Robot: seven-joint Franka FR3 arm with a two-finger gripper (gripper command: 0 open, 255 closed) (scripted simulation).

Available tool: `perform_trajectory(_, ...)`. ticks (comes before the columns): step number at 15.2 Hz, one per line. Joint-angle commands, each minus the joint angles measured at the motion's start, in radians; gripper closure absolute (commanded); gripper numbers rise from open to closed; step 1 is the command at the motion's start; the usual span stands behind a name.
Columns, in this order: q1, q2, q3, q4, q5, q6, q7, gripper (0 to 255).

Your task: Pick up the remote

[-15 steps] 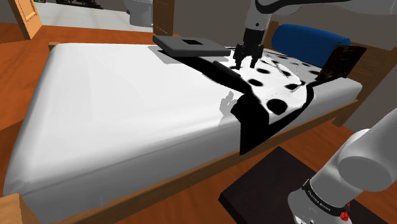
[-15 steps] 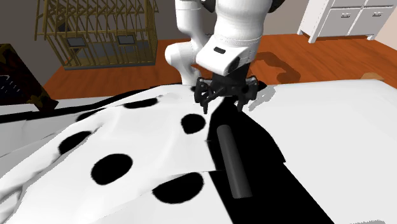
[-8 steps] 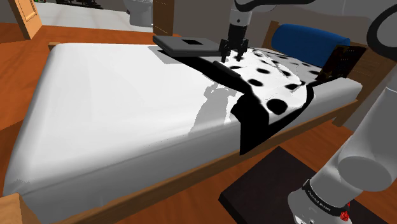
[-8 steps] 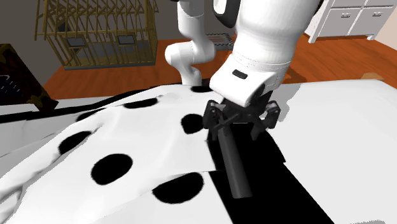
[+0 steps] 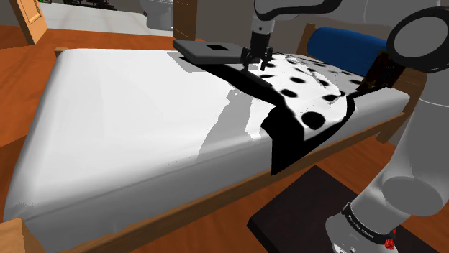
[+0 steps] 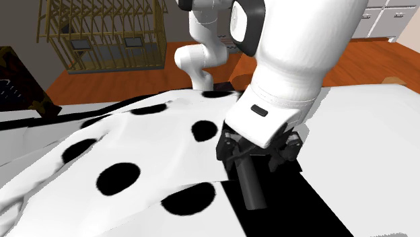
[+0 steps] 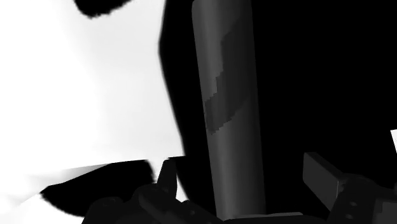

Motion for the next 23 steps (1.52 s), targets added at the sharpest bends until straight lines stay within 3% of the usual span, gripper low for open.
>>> perform_trajectory(1,0.0,-0.003,0.0,-0.03,-0.001,0.028,0.003,0)
perform_trajectory(4,0.0,-0.004,0.0,-0.053,-0.001,0.049,0.004,0)
perform_trajectory(5,0.0,-0.005,0.0,-0.055,-0.001,0.05,0.005,255)
perform_trajectory(14,0.0,-0.004,0.0,-0.053,-0.001,0.049,0.004,255)
perform_trajectory(23,0.001,0.011,0.0,0.09,0.001,-0.078,-0.005,255)
